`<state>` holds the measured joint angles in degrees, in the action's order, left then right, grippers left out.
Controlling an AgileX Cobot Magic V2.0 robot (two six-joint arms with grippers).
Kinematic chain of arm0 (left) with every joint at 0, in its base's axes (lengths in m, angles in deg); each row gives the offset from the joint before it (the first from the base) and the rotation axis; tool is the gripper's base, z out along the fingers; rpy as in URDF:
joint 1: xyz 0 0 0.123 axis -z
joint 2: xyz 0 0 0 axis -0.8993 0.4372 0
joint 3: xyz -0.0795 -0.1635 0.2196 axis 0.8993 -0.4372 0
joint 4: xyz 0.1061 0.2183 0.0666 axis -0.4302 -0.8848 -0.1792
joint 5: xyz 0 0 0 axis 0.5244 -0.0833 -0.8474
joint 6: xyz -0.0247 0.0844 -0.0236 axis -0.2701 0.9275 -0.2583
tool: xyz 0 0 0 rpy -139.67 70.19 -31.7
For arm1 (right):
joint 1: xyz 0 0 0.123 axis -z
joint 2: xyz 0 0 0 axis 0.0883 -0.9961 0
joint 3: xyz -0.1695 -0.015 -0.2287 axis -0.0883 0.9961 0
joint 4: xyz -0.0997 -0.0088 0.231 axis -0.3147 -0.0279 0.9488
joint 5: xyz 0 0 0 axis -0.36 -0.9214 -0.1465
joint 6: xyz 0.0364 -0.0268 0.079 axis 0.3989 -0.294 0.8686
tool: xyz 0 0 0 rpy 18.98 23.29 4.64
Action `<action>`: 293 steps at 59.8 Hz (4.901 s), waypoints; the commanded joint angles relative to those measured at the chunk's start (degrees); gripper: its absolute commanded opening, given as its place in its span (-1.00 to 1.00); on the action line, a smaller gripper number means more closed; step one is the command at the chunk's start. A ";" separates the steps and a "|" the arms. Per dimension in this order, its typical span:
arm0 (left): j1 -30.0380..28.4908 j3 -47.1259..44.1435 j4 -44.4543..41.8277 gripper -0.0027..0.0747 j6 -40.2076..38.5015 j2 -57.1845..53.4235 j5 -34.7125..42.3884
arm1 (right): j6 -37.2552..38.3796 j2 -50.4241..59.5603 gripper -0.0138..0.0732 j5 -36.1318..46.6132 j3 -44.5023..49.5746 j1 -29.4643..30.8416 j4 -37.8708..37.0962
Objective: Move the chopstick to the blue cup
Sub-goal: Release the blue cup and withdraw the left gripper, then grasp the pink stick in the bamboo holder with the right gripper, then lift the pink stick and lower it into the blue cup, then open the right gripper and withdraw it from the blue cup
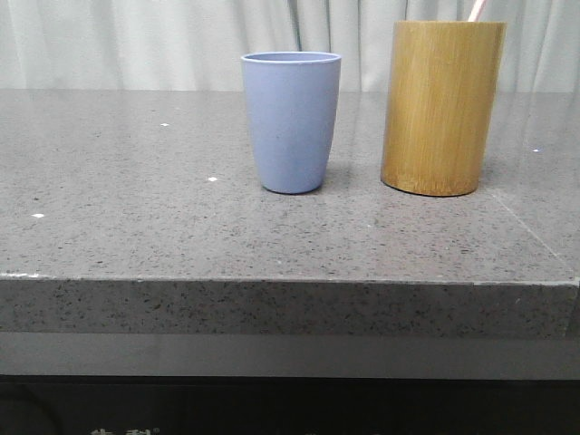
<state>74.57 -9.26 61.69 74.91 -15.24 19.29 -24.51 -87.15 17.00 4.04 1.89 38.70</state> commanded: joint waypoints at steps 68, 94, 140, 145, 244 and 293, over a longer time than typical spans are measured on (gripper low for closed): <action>-0.23 -11.72 0.13 -0.98 -0.48 -17.59 6.80 | -0.14 -47.70 0.68 19.95 -27.60 -8.41 13.33; -0.23 -11.72 0.13 -0.98 -0.48 -17.59 6.80 | -0.14 -54.14 -0.36 21.20 -30.92 -8.50 13.70; -0.23 -11.72 0.13 -0.98 -0.48 -17.59 6.80 | -0.14 -40.80 -0.84 22.75 -38.40 -8.62 7.31; -0.23 -11.72 0.13 -0.98 -0.48 -17.59 6.80 | -0.14 -40.10 -0.84 22.75 -40.77 -9.83 7.31; -0.23 -11.72 0.13 -0.98 -0.48 -17.59 6.80 | -0.14 -52.01 -0.72 12.00 -42.74 -22.73 -0.45; -0.23 -11.72 0.13 -0.98 -0.48 -17.59 6.80 | -0.14 -6.28 -0.91 9.12 -3.83 -3.94 -3.85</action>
<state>74.57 -22.38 61.69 74.91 -33.65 21.20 -24.36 -98.63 18.48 -3.10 -2.24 34.32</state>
